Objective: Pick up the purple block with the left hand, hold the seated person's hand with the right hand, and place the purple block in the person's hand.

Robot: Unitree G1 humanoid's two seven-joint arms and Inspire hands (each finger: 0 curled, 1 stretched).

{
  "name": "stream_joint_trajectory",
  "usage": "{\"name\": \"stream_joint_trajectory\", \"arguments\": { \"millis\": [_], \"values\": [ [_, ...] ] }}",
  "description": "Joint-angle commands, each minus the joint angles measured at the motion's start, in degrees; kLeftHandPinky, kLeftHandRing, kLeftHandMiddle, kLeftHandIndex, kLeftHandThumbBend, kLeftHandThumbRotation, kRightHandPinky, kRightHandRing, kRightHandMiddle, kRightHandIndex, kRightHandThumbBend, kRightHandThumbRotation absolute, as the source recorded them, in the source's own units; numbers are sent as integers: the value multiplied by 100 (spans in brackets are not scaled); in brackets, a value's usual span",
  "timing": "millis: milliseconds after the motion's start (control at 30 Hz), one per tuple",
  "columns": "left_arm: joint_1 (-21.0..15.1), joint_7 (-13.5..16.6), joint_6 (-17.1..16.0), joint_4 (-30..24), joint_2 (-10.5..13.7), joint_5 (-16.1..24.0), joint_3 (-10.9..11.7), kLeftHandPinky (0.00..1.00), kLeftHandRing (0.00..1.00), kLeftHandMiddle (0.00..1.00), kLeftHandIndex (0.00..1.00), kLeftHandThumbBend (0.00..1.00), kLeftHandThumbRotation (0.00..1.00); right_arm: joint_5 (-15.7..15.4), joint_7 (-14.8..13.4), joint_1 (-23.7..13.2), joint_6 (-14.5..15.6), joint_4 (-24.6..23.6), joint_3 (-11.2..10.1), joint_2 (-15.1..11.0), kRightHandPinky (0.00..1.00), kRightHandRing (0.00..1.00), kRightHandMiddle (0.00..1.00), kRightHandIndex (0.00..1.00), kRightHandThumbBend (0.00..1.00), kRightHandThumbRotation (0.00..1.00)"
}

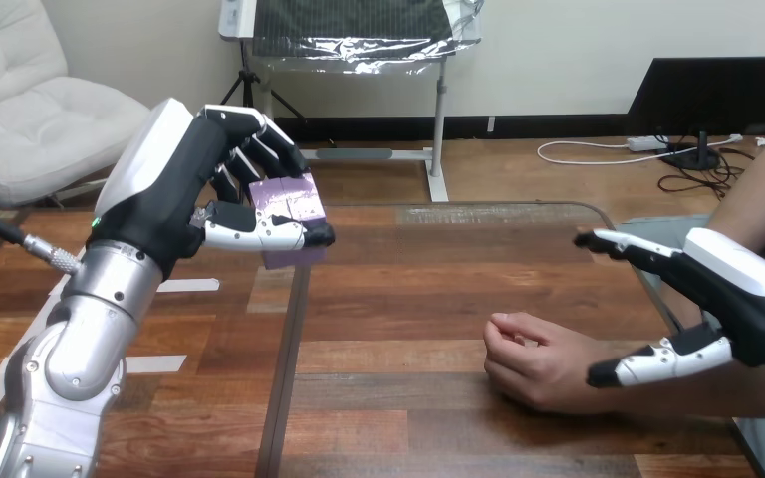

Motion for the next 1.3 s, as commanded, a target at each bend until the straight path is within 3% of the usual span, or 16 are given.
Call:
{"name": "stream_joint_trajectory", "arguments": {
  "millis": [0,667,767,900,1267],
  "values": [
    [-167,-3,25,-271,1,-69,179,29,36,43,46,61,0,-85,32,-444,109,27,55,-311,93,90,92,91,100,41],
    [-147,-48,19,-240,-13,-87,215,29,36,43,46,61,0,-530,83,-501,239,292,310,-688,91,89,90,90,100,39],
    [-148,-59,25,-233,-20,-100,223,28,35,43,46,61,0,-596,178,-466,388,210,349,-723,92,90,91,91,100,37],
    [-149,-77,24,-224,-21,-110,231,28,35,43,46,61,0,-636,179,-458,212,296,419,-777,93,90,91,91,100,37],
    [-173,-123,-2,-189,-29,-190,259,29,36,43,46,61,0,-743,183,-434,269,374,546,-760,91,89,89,89,100,30]
  ]
}}
